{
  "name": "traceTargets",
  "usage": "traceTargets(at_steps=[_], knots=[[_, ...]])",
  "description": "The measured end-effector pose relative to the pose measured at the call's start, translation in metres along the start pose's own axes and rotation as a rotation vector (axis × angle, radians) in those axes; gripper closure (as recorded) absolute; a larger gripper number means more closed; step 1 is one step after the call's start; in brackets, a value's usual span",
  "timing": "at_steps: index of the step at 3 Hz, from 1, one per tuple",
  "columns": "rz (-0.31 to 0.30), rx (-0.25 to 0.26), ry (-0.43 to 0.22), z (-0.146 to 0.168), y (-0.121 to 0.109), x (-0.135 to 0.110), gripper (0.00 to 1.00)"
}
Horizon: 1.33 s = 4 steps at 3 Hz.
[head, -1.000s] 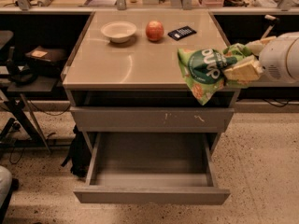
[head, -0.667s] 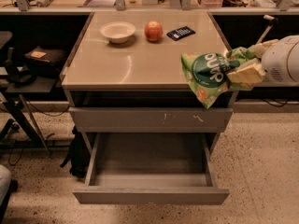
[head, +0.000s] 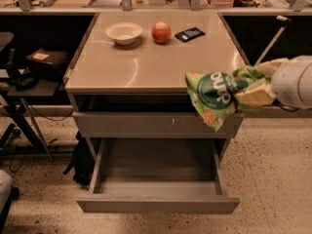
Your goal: Place green rice chip bag into middle drawer
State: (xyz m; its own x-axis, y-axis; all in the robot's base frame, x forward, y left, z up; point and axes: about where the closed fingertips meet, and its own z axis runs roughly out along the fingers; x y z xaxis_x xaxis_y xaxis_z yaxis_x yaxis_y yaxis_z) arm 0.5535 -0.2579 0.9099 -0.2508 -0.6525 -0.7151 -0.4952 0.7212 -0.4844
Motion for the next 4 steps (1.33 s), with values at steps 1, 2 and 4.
traceTargets(at_steps=[1,2,4], knots=[[0.021,-0.014,0.011,0.013,0.055,0.066,1.00],[0.046,-0.024,0.063,0.043,0.106,0.145,1.00],[0.132,-0.037,0.119,0.083,0.157,0.221,1.00]])
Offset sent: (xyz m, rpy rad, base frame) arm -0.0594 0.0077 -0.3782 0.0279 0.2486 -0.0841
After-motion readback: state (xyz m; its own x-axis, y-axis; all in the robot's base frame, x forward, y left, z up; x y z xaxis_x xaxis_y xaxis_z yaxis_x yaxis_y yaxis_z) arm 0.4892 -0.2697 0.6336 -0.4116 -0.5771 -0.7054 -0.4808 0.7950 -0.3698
